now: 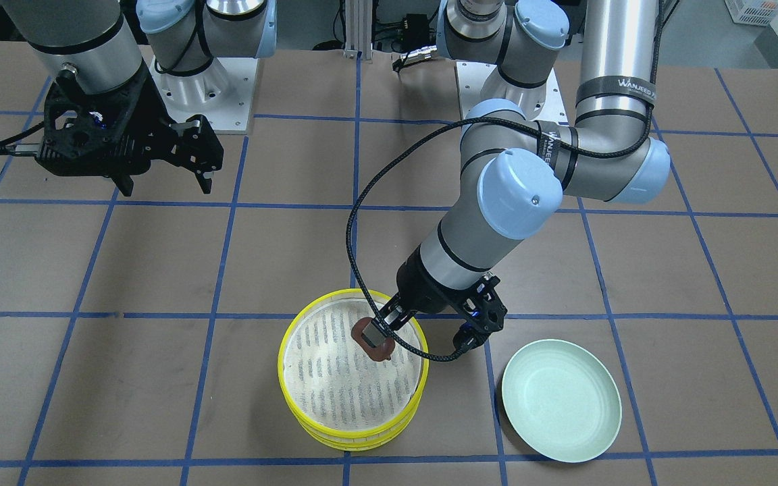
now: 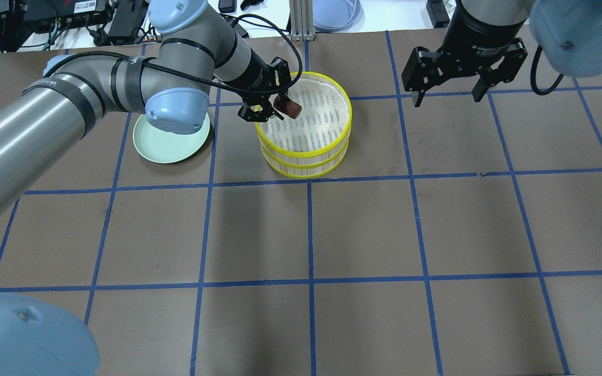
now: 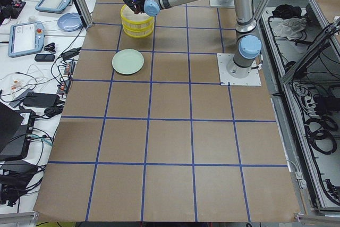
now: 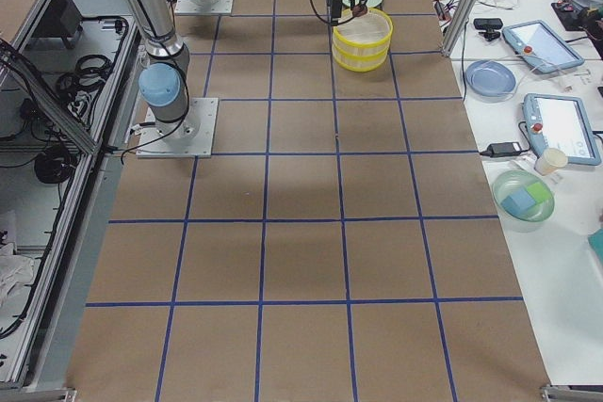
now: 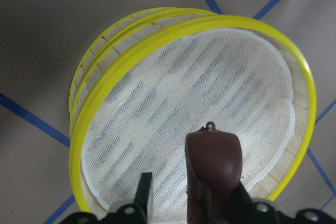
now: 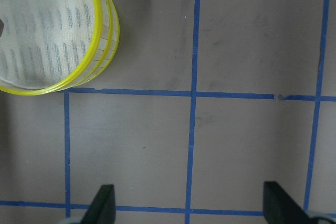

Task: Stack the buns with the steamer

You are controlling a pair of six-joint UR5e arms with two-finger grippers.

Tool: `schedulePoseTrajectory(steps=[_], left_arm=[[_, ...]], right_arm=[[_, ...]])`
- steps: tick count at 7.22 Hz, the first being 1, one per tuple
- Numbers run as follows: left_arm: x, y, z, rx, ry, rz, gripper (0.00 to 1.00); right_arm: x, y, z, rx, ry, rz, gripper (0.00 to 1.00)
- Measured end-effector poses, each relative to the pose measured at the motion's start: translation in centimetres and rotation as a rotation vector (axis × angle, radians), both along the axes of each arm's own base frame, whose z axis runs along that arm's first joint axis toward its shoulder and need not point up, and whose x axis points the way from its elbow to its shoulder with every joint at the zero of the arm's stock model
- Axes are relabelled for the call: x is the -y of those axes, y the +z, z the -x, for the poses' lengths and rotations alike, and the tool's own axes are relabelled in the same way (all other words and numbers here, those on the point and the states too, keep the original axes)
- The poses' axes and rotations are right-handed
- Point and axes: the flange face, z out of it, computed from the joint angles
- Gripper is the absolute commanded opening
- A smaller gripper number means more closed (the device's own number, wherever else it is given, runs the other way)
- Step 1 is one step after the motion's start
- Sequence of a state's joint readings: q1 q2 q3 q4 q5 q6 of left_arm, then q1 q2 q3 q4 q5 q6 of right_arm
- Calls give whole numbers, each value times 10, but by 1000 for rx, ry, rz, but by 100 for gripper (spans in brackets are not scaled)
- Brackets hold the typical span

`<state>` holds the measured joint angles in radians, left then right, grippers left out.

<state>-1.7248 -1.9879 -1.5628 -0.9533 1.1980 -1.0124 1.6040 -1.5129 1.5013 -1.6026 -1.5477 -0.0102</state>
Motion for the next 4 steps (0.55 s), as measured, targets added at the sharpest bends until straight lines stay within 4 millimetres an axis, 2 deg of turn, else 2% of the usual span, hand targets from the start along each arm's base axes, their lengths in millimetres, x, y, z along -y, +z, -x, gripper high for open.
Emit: schedulePoseTrajectory(steps=[2,4], left_arm=[[-2,11,-1,7,-54,40,100],[-3,14,-2,15,-95,60,100]], right_arm=[[2,-3,0,2,7,-3,100],[2,-7,1,-3,8,-15,100]])
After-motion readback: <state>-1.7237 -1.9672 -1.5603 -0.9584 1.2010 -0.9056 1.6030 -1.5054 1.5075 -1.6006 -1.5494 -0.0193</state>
